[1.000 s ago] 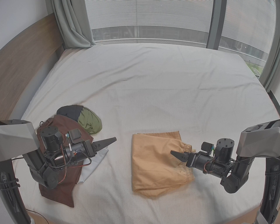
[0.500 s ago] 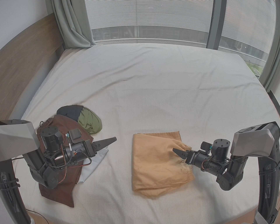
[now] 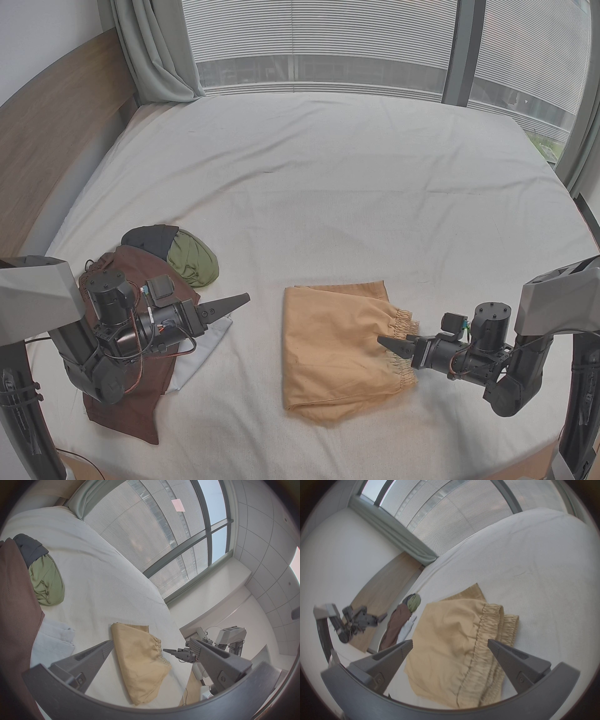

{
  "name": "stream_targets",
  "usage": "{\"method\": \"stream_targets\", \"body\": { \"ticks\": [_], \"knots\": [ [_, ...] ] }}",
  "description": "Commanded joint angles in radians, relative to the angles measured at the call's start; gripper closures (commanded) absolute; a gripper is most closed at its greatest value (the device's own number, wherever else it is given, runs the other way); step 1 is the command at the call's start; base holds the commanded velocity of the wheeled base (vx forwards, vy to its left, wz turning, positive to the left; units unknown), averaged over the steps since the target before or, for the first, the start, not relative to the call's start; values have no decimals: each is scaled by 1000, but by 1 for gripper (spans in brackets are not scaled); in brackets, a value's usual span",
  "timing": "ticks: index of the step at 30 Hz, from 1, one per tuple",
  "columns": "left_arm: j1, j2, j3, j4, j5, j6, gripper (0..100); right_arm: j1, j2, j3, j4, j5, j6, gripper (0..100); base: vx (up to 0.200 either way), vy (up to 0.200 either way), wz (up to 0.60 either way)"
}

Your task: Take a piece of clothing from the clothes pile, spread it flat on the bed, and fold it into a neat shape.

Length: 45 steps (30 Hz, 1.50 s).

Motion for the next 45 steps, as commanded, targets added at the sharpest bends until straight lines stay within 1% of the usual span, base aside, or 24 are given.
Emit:
{"method": "stream_targets", "body": {
  "ticks": [1, 2, 3, 9, 10, 11, 12, 13, 20, 22, 27, 28, 32, 45],
  "knots": [
    [-10, -1, 7, -1, 3, 22, 0, -32, -35, 106, -1, 28, -102, 0, 0, 0, 0],
    [-8, -1, 7, -1, 3, 30, 0, -33, -32, 109, -1, 28, -109, 0, 0, 0, 0],
    [-7, -1, 9, -3, 4, 67, 0, -39, -20, 121, -1, 28, -132, 0, 0, 0, 0],
    [-1, -24, 35, -3, 4, 194, 0, -49, 35, 181, -1, 28, -194, 0, 0, 0, 0],
    [-1, -24, 35, -3, 4, 194, 0, -49, 35, 181, -1, 28, -194, 0, 0, 0, 0],
    [-2, -27, 41, -3, 4, 234, 0, -64, 52, 181, -1, 28, -207, 0, 0, 0, 0],
    [-2, -27, 41, -3, 4, 234, 0, -64, 52, 181, -1, 28, -207, 0, 0, 0, 0],
    [-5, -25, 41, -3, 6, 256, 0, -67, 68, 180, -1, 28, -210, 0, 0, 0, 0],
    [-2, -17, 39, -3, 6, 257, 0, -61, 120, 155, -1, 34, -200, 0, 0, 0, 0],
    [-2, -17, 42, -3, 6, 259, 0, -55, 138, 137, -1, 37, -181, 0, 0, 0, 0],
    [-5, -16, 41, -1, 6, 257, 0, -15, 153, 89, -1, 37, -75, 0, 0, 0, 0],
    [-4, -16, 41, -3, 6, 259, 0, 8, 153, 78, -1, 37, -37, 0, 0, 0, 0],
    [-2, -17, 39, -3, 6, 257, 0, 43, 155, 51, -3, 34, 17, 0, 0, 0, 0],
    [-2, -17, 39, -3, 6, 257, 0, 45, 153, 40, -3, 32, 23, 0, 0, 0, 0]
  ]
}}
